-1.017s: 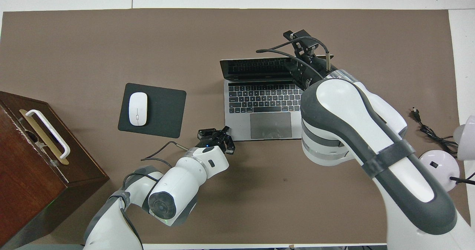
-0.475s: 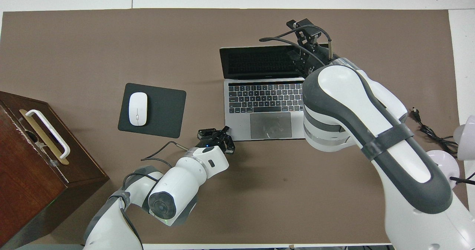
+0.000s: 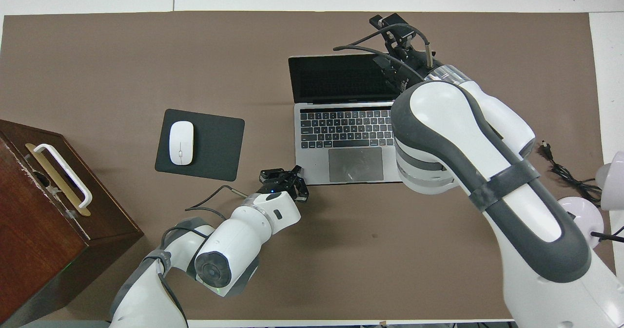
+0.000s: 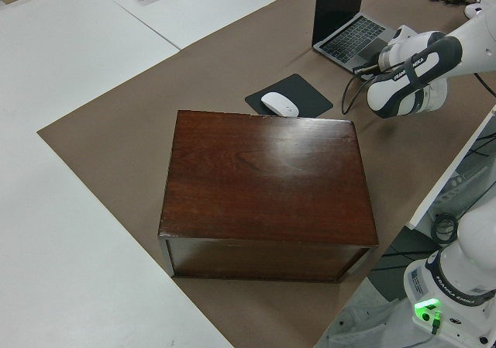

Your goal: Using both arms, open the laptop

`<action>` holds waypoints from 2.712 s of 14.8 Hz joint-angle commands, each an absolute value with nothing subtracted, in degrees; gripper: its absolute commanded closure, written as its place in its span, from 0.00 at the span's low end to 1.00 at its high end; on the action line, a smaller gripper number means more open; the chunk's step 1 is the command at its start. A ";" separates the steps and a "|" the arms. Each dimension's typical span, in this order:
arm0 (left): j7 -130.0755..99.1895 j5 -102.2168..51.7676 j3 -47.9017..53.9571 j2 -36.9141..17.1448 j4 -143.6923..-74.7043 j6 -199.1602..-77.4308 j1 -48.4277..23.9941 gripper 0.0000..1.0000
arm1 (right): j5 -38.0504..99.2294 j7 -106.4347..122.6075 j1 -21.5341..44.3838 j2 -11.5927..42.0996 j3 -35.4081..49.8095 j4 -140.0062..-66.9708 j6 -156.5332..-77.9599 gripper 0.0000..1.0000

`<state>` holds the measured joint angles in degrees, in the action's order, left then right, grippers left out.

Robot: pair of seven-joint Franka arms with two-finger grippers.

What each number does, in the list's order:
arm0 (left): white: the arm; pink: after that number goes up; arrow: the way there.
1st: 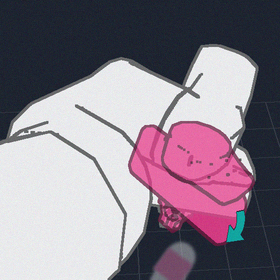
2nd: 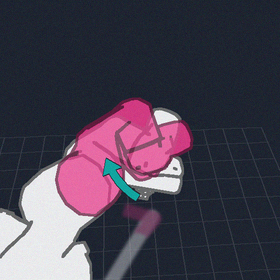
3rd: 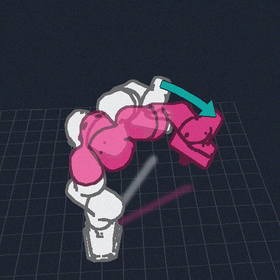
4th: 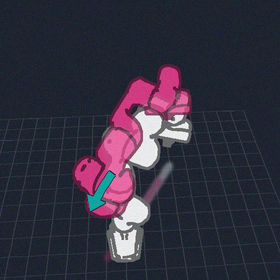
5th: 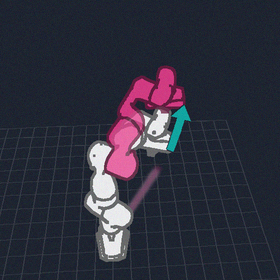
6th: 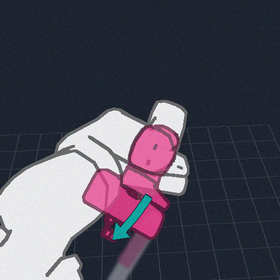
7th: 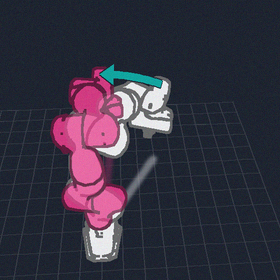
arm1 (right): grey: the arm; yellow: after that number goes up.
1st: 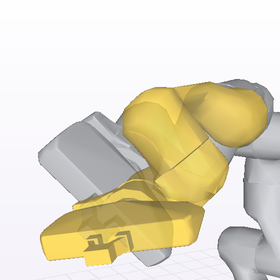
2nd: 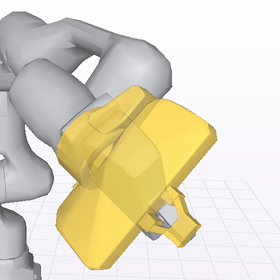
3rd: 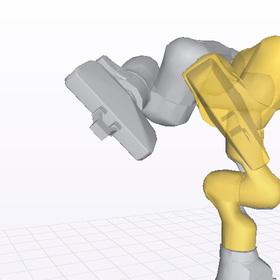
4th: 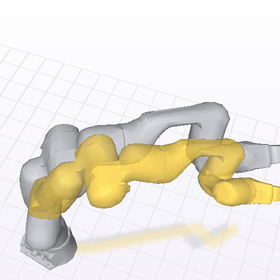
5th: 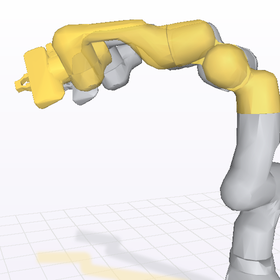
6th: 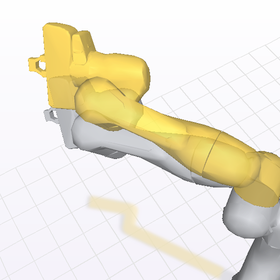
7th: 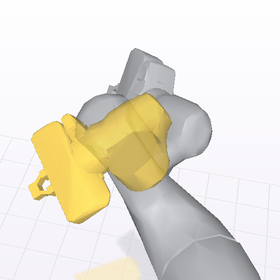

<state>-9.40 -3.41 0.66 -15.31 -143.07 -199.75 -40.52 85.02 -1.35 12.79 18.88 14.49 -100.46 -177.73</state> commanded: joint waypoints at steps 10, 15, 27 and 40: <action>-9.75 -4.13 0.09 -18.11 -141.50 -200.74 -42.01 1.00 | 68.24 -14.57 16.61 22.58 14.50 -85.88 -177.01 0.00; -11.94 -4.22 0.09 -18.02 -141.77 -200.74 -41.66 1.00 | 44.97 -29.24 15.12 23.56 11.27 -81.48 -167.46 0.00; -20.03 -4.22 0.09 -15.03 -140.63 -199.52 -41.48 1.00 | 16.71 -37.44 9.67 23.29 8.26 -70.76 -140.91 0.00; -23.29 -4.22 -0.53 -2.82 -131.75 -167.18 -39.46 1.00 | 4.68 -19.26 3.87 19.43 8.26 -69.96 -117.28 0.00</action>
<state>-22.86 -3.43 -0.49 -4.58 -132.79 -171.72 -39.85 8.05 -22.55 5.51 20.65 7.64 -69.94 -121.69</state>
